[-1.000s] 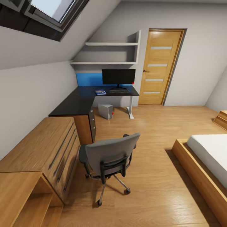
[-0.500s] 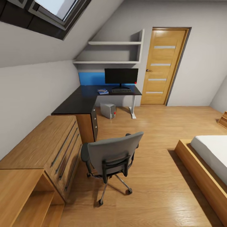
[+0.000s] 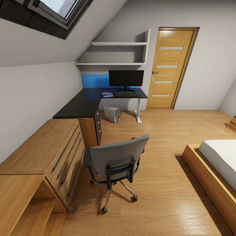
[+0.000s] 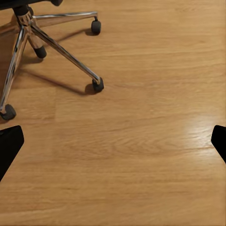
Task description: In the bedroom, organize the workspace by keeping the computer under the desk, ensuring the monitor is on the desk, placing the keyboard on the desk next to the monitor, placing the mouse on the desk next to the keyboard, moving the folder from the swivel chair onto the desk next to the mouse, stacking the notebook on top of the folder with the pen on top of the notebook, and positioning the swivel chair next to the desk.
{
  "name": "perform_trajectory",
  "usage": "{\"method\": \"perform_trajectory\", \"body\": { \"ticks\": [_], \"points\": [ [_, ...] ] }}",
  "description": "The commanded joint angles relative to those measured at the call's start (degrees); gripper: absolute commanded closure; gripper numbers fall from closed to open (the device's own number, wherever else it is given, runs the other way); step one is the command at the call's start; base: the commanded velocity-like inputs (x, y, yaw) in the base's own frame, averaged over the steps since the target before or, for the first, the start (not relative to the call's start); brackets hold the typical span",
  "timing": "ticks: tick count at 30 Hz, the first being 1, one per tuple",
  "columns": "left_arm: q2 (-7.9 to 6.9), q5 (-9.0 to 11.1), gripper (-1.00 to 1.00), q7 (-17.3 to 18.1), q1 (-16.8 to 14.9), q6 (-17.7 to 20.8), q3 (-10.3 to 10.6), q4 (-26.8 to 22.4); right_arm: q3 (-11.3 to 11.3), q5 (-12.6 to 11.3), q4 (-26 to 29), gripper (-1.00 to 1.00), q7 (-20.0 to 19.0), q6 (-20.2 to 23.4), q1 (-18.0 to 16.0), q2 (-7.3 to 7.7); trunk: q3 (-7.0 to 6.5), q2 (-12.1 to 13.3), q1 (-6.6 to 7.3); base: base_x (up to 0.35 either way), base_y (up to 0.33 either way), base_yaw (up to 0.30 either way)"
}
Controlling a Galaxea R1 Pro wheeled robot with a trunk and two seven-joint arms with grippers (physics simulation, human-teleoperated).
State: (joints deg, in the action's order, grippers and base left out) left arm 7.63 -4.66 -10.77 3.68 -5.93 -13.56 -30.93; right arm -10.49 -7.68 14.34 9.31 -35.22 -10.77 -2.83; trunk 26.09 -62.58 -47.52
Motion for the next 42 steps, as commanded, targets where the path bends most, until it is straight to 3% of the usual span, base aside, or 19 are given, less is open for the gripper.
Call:
{"method": "perform_trajectory", "body": {
  "ticks": [1, 42],
  "points": [
    [0.08, -0.5, -1.0, 0.01, 0.01, -0.06, -0.29, 0.08, -0.5, -0.58, -0.06, -1.0, 0.19, -0.2, -0.04, 0.02, 0.23, -0.45, -0.23, 0.0, 0.0, 0.0],
    [0.11, -0.53, -1.0, 0.22, 0.01, -0.13, -0.24, 0.43, -0.74, -0.49, -1.86, -1.0, 0.1, -0.2, -0.04, 0.09, 7.59, -16.89, -9.24, 0.0, 0.0, 0.0]
  ]
}}
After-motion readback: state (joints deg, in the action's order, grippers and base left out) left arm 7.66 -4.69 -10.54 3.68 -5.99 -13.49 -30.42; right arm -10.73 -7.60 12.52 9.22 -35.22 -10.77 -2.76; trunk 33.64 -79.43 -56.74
